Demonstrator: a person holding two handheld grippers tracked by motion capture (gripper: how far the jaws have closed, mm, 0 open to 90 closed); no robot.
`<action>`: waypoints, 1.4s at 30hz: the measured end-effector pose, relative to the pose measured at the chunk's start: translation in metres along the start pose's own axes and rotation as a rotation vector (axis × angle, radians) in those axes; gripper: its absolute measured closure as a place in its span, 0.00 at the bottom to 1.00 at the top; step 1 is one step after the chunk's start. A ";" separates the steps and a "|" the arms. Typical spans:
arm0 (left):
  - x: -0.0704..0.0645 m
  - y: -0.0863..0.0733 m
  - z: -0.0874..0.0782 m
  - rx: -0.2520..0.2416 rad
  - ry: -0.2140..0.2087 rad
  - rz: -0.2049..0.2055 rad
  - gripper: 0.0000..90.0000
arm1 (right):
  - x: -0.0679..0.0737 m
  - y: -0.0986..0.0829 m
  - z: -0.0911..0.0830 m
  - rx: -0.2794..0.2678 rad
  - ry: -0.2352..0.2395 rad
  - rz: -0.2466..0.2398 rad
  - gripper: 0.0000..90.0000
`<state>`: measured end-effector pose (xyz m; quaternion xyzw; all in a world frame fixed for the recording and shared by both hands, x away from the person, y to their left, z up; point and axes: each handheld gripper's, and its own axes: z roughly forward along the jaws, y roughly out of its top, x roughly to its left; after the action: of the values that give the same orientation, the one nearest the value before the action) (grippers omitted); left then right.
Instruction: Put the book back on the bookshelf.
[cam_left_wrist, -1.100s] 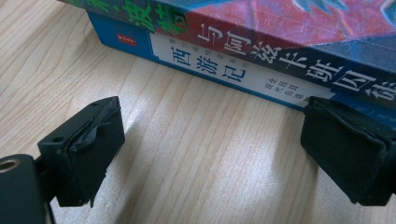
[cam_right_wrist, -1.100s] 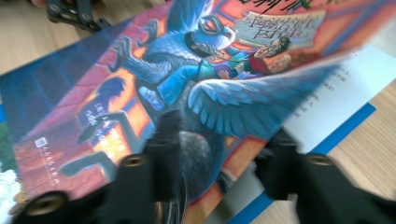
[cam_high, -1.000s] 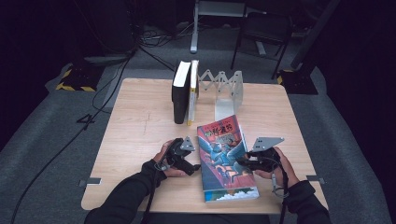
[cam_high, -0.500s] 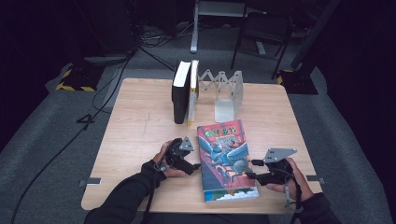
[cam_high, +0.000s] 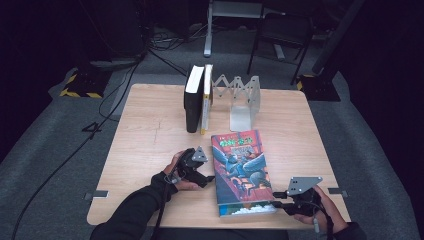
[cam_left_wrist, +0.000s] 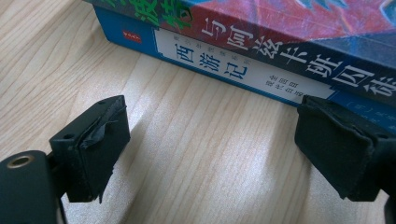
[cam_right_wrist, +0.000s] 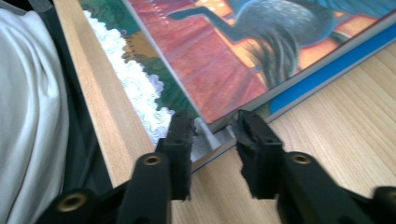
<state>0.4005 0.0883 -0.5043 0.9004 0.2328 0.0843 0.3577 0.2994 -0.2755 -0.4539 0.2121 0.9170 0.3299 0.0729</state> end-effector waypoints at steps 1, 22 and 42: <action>0.000 0.000 0.000 0.000 0.000 0.000 0.12 | -0.003 -0.001 0.001 -0.003 0.014 0.016 0.74; 0.000 0.000 0.000 0.000 0.001 -0.001 0.12 | -0.023 0.011 0.001 -0.091 0.129 0.093 0.39; 0.001 0.001 0.001 -0.002 0.002 0.001 0.13 | -0.060 0.039 0.025 -0.003 0.108 0.163 0.40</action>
<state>0.4015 0.0875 -0.5042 0.9001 0.2326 0.0856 0.3583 0.3739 -0.2603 -0.4491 0.2677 0.8988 0.3470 -0.0036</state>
